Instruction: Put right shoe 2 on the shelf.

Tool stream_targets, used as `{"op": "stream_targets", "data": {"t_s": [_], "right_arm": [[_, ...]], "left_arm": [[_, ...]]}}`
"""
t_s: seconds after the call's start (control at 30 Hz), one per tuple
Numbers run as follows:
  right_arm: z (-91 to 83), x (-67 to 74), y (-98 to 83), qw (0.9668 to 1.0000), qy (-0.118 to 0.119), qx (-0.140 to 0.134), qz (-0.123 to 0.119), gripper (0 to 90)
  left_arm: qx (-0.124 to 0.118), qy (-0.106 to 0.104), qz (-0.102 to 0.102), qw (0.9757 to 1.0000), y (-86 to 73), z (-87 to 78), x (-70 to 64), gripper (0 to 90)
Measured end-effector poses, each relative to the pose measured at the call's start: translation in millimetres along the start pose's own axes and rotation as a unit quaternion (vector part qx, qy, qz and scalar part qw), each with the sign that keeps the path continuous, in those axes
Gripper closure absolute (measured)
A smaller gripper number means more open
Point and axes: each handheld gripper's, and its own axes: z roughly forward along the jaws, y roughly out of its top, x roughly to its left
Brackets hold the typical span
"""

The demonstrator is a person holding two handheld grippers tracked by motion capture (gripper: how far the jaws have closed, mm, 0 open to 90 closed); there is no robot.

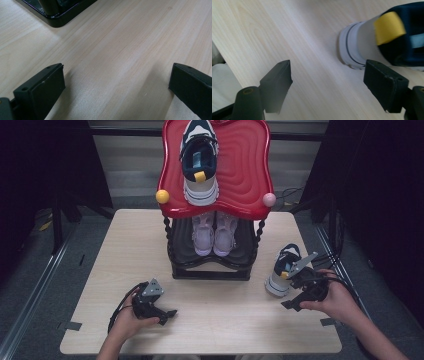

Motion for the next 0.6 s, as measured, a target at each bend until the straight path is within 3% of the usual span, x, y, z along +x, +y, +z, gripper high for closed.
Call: {"op": "stream_targets", "data": {"t_s": [0.23, 0.6], "right_arm": [[-9.9, -13.1, 8.4, 0.9998, -0.02, 0.004, 0.003, 22.1], [-0.8, -34.9, 24.6, 0.9989, -0.041, 0.021, 0.003, 23.7]], "left_arm": [[0.0, -0.001, -0.002, 1.0, -0.1, 0.2, -0.2, 0.0], [0.001, 0.0, -0.001, 1.0, 0.0, -0.1, -0.1, 0.0]]}}
